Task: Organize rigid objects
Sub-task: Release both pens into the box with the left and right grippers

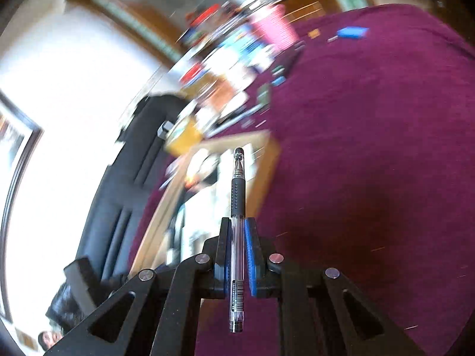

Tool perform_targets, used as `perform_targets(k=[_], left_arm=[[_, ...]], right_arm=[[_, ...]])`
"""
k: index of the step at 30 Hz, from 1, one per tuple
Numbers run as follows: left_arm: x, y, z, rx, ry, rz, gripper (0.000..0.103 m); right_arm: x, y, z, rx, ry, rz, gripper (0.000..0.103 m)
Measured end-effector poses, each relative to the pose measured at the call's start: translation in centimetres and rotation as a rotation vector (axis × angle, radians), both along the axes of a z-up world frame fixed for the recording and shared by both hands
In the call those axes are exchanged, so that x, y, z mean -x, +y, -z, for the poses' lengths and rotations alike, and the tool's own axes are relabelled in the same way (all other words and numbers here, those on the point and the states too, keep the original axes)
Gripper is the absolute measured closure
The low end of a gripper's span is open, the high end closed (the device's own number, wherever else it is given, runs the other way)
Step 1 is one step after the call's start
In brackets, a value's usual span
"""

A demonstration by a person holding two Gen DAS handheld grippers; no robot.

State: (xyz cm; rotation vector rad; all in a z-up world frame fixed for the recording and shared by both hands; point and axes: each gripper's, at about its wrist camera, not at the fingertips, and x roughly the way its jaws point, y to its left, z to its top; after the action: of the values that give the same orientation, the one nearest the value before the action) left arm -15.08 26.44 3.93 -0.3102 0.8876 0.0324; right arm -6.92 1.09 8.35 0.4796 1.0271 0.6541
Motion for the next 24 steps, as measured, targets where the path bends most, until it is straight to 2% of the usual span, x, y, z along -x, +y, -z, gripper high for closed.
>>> perform_targets(k=[2, 5, 7, 9, 16, 18, 20, 24], left_arm=[[0.1, 0.5, -0.1, 0.008, -0.005, -0.015, 0.091], [0.6, 1.5, -0.7, 0.011, -0.037, -0.044, 0.071], [1.2, 2.1, -1.3, 0.02, -0.071, -0.053, 0.051], [1.6, 2.6, -1.7, 0.021, -0.106, -0.068, 0.043], [1.9, 3.1, -2.0, 0.024, -0.157, -0.072, 0.035], [2.0, 3.2, -2.0, 0.026, -0.164, -0.072, 0.033], [2.1, 3.4, -2.0, 0.03, -0.169, -0.077, 0.032], [2.3, 3.7, -2.1, 0.036, -0.179, -0.088, 0.032]], right_arm=[[0.2, 2.4, 0.2, 0.023, 0.0, -0.046, 0.093], [0.8, 5.4, 0.7, 0.07, -0.001, -0.093, 0.093], [1.2, 6.8, 1.0, 0.105, -0.005, -0.114, 0.093], [1.4, 7.7, 1.4, 0.152, -0.02, -0.133, 0.092], [1.7, 8.6, 2.4, 0.187, -0.006, -0.15, 0.091], [1.6, 8.7, 2.6, 0.19, -0.001, -0.153, 0.089], [1.8, 9.0, 2.8, 0.191, 0.013, -0.163, 0.082], [2.8, 10.4, 3.3, 0.185, 0.032, -0.212, 0.079]])
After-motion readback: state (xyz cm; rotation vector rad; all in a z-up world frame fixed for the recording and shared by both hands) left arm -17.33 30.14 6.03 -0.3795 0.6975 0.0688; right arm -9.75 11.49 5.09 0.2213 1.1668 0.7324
